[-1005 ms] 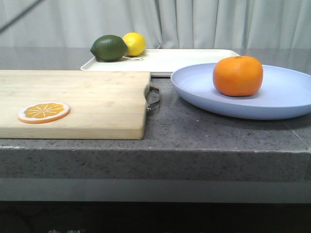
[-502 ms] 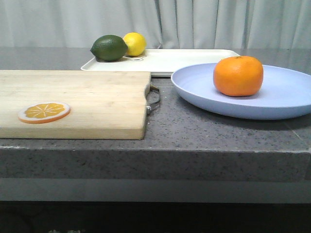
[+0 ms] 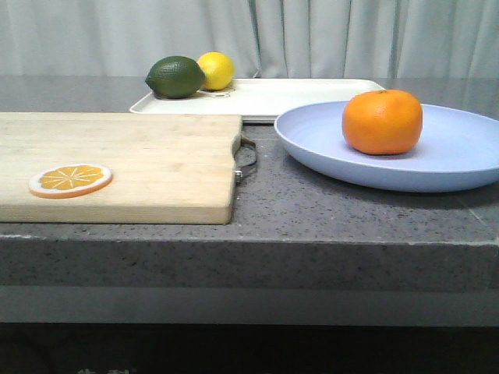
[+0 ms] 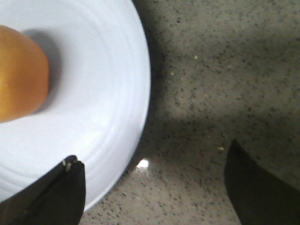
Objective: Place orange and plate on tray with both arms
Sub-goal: 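Move the right gripper to the rim of the blue plate, then grip the plate rim with the right gripper and lift it onto the tray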
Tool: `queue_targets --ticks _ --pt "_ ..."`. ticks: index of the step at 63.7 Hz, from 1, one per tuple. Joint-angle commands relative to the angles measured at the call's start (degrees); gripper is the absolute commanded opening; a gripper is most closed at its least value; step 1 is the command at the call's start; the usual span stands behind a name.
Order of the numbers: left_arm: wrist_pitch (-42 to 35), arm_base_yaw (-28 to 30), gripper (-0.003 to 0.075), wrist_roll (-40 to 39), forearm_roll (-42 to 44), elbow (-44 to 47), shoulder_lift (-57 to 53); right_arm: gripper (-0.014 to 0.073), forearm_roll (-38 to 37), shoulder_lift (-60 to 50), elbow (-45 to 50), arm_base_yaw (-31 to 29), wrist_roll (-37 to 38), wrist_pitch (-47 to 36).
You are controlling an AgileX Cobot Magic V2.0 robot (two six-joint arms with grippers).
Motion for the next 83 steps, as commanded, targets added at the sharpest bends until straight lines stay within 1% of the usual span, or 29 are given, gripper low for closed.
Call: queue_targets --ticks 1,7,13,18,24,35,42,52,65,83 --pt "-3.3 0.2 0.06 -0.7 0.9 -1.5 -0.4 0.0612 10.9 1.7 -2.8 -2.8 -7.8 -0.1" --pt "-3.3 0.2 0.06 -0.7 0.9 -1.5 -0.4 0.0611 16.1 4.6 -2.8 -4.3 -11.5 0.1" --pt "-3.3 0.2 0.06 -0.7 0.9 -1.5 -0.4 0.058 18.5 7.3 -2.8 -4.4 -13.4 0.1" --pt "-3.3 0.2 0.06 -0.7 0.9 -1.5 -0.4 0.0501 21.3 9.4 -2.9 -4.4 -14.6 0.3" --pt "-3.3 0.2 0.06 -0.7 0.9 -1.5 -0.4 0.0433 22.8 11.0 -2.9 -4.4 -14.9 0.5" --pt "-3.3 0.2 0.06 -0.7 0.9 -1.5 -0.4 0.0318 22.8 12.0 -2.9 -4.4 -14.9 0.4" --pt "-3.3 0.2 0.06 -0.7 0.9 -1.5 -0.4 0.0232 22.8 12.5 -2.9 -4.4 -14.9 0.2" --pt "-3.3 0.2 0.06 -0.7 0.9 -1.5 -0.4 0.008 22.8 13.3 -2.9 -4.4 -14.8 0.2" --pt "-3.3 0.2 0.06 -0.7 0.9 -1.5 -0.4 -0.0065 22.8 13.4 -2.9 -4.4 -14.8 0.9" --pt "-3.3 0.2 0.06 -0.7 0.9 -1.5 -0.4 -0.0068 23.6 13.4 -2.9 -4.4 -14.8 1.2"
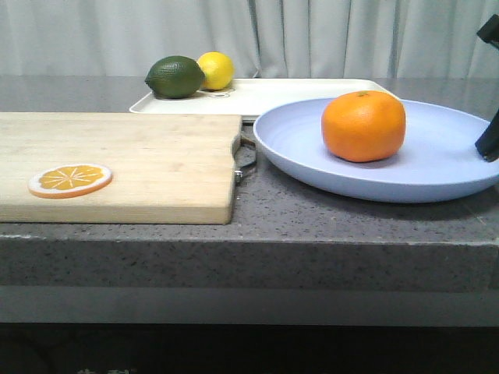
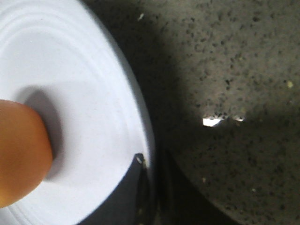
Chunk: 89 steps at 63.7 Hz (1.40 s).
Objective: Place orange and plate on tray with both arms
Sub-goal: 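Grip the plate rim with the right gripper and lift it onto the tray, then lower the plate onto the white tray, open the right gripper and withdraw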
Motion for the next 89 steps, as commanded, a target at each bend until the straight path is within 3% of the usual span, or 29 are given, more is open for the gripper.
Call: queue_targets --ticks 1,20,29,52,71,89 --pt "-3.3 0.2 0.06 -0.6 0.9 -1.6 -0.4 -0.0068 2.1 -1.8 -1.8 -0.3 -1.1 0.7" --pt "-3.3 0.2 0.06 -0.6 1.0 -1.6 -0.4 -0.0068 11.7 -1.9 -3.2 0.0 -0.9 2.1" --pt "-3.4 0.2 0.06 -0.6 1.0 -1.6 -0.4 -0.0068 11.1 -0.7 -8.3 2.1 3.8 1.8" --pt "-3.4 0.2 0.06 -0.6 1.0 -1.6 -0.4 -0.0068 -3.4 14.5 -36.1 10.6 22.6 3.0" --pt "-3.3 0.2 0.06 -0.6 1.0 -1.6 -0.4 -0.0068 -6.2 32.2 -63.7 11.9 31.5 8.7" --pt "-3.3 0.2 0.06 -0.7 1.0 -1.6 -0.4 -0.0068 -12.3 41.6 -75.6 11.9 36.7 10.9"
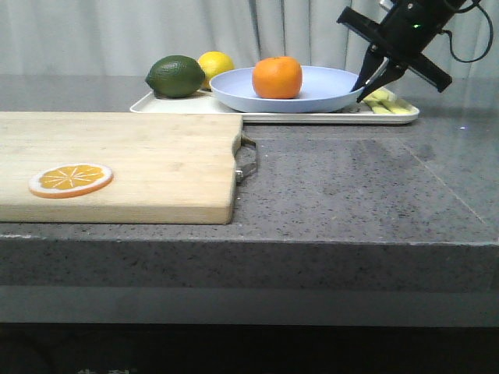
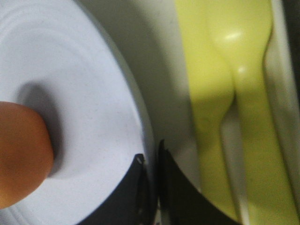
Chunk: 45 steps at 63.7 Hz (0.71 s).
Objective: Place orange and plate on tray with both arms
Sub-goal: 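Lower the plate onto the white tray, open the right gripper and withdraw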
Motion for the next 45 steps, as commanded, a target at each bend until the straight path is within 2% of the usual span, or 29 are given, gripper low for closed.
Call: queue_targets --ticks 1,12,17,33,39,45 --pt "-3.2 0.2 0.06 -0.6 1.0 -1.6 -0.4 -0.0068 0.1 -3.0 -3.8 -0.1 0.4 -1.2" --pt "-3.1 0.2 0.06 -0.6 1.0 -1.6 -0.4 -0.0065 0.1 -2.8 -4.0 -0.1 0.4 -1.2" --pt "-3.1 0.2 0.06 -0.6 1.0 -1.6 -0.4 -0.0036 0.1 -2.9 -4.0 -0.1 0.4 -0.8" --pt "-2.8 0.2 0.06 -0.6 1.0 -1.6 -0.4 0.0297 0.1 -3.3 -5.2 -0.1 0.3 -0.1" --pt "-2.8 0.2 0.06 -0.6 1.0 -1.6 -0.4 0.0367 0.1 -3.3 -7.0 -0.1 0.3 1.4" --pt "-2.8 0.2 0.06 -0.6 1.0 -1.6 -0.4 0.0371 0.1 -3.3 -9.7 -0.1 0.3 3.8"
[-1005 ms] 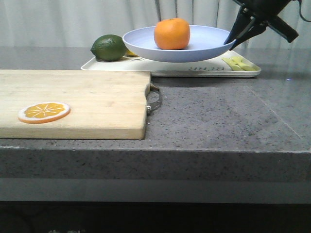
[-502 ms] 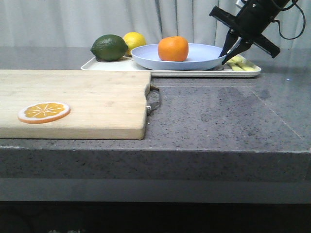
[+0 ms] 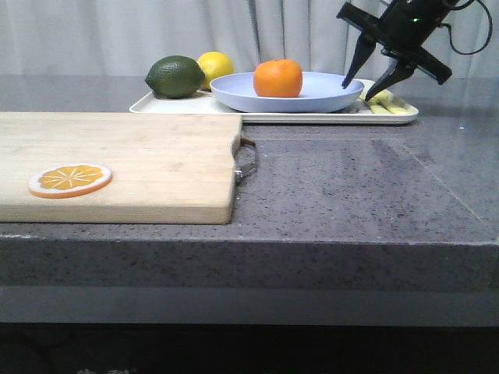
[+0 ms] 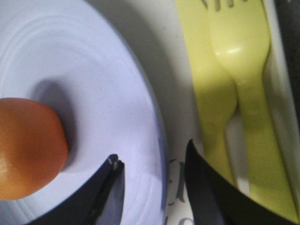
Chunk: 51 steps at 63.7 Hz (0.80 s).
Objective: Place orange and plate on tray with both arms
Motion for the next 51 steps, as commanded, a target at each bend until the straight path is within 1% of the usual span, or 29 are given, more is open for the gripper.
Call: queue_targets --ticks 1,15,20,35,46,51 --pt "-2.9 0.2 0.06 -0.5 0.9 -1.6 -0.4 0.0371 1.3 -4.2 -4.5 -0.2 -0.4 1.2" --pt "-2.9 0.2 0.06 -0.5 0.9 -1.6 -0.4 0.0371 1.1 -4.2 -12.9 -0.2 -0.4 7.7" --pt "-2.9 0.2 0.06 -0.5 0.9 -1.6 -0.4 0.0371 1.0 -4.3 -14.9 -0.2 -0.4 8.6" --pt "-2.9 0.2 0.06 -0.5 1.0 -1.6 -0.4 0.0371 0.2 -8.4 -15.3 0.8 -0.9 8.7" --pt "-2.9 0.2 0.06 -0.5 1.0 -1.6 -0.4 0.0371 -0.1 -14.4 -15.3 2.7 -7.0 8.7" --pt "-2.9 0.2 0.06 -0.5 1.0 -1.6 -0.4 0.0371 -2.7 -17.8 -15.3 4.1 -8.2 8.7"
